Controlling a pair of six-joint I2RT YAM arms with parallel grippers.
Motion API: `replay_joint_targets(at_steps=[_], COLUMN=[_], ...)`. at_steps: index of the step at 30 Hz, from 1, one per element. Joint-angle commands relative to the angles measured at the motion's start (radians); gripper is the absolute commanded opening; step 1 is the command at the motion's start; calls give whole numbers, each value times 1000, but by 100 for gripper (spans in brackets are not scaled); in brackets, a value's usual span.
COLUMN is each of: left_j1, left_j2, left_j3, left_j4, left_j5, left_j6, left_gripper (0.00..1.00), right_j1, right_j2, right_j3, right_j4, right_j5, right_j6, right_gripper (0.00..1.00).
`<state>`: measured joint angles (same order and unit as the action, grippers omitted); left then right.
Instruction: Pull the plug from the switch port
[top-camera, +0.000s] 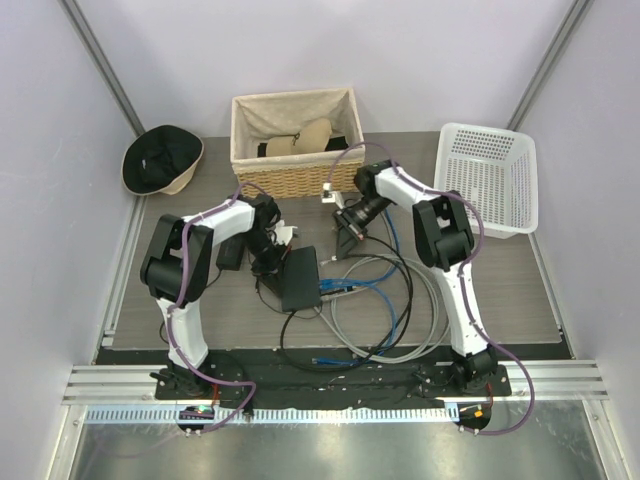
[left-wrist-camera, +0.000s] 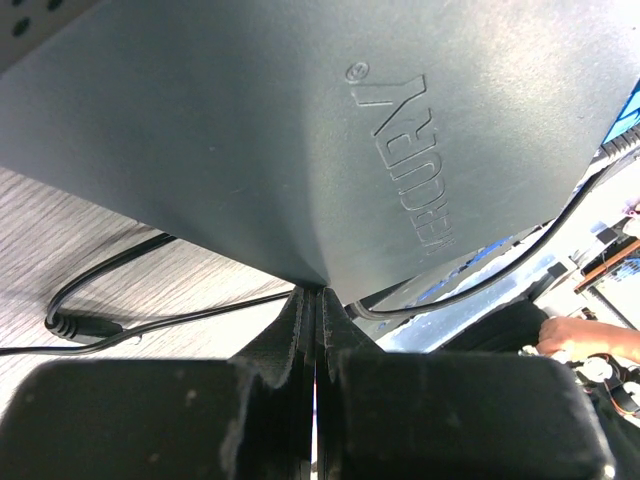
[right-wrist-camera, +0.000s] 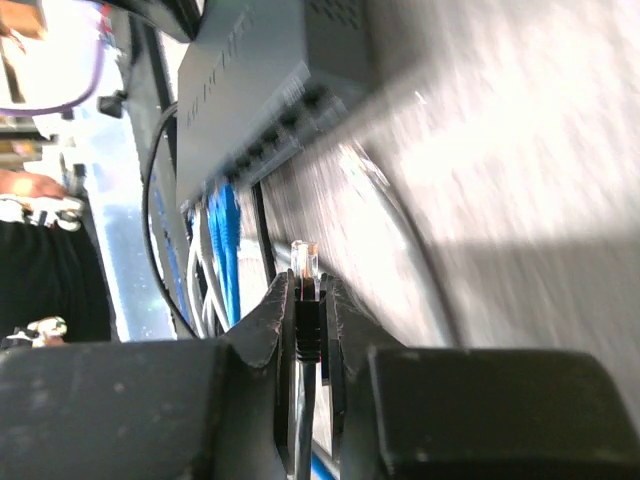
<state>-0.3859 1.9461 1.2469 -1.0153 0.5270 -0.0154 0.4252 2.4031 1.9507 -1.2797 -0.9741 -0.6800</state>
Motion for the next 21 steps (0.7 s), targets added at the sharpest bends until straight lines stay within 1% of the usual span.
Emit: replay_joint_targets(at_steps=[1, 3, 4, 5, 7, 8, 9, 10, 11, 12, 14, 15, 17, 19, 20, 21], left_j1=[-22, -24, -24, -25, -24, -25, -25, -25, -25, -25, -25, -25, -25, -24, -25, -25], left_j2=[120, 102, 93, 83, 56, 50, 41, 21, 11, 1, -28, -38, -64, -75, -78, -81], left_j3=[-69, -73, -76, -78, -75, -69, -57, -49, -41, -24, -4, 12, 34, 65, 83, 91], left_j4=[227, 231, 236, 241, 244, 238, 236, 235, 230, 225, 216, 216, 215, 216, 218, 219], left_j5=[-275, -275, -277, -277, -269, -262, -253, -243, -234, -229, -222, -219, -220, -220, -217, -216], left_j6=[61, 66, 69, 71, 74, 77, 78, 77, 78, 78, 77, 77, 77, 77, 72, 66], left_gripper=[0, 0, 0, 0, 0, 0, 0, 0, 0, 0, 0, 0, 0, 0, 0, 0], right_j1=[-40, -45, -48, -51, -66, -71, -80, -104, -120, -135, -181, -195, -235, -256, -264, -267], right_j2=[7, 4, -15, -28, -89, -116, -143, -168, -229, -252, -295, -306, -324, -364, -383, -407], right_j3=[-33, -24, -21, -27, -47, -74, -97, -123, -180, -203, -223, -228, -243, -266, -301, -318], right_j4=[-222, -210, -186, -159, -25, 30, 125, 175, 233, 309, 339, 362, 381, 434, 457, 489], right_j5=[-131, -114, -98, -91, -40, 44, 81, 109, 183, 208, 264, 353, 428, 521, 552, 607], right_j6=[-173, -167, -142, -81, 17, 69, 133, 163, 196, 238, 255, 269, 298, 336, 347, 356], right_gripper=[1, 2, 2, 2, 2, 2, 2, 2, 1, 1, 2, 2, 1, 2, 4, 8])
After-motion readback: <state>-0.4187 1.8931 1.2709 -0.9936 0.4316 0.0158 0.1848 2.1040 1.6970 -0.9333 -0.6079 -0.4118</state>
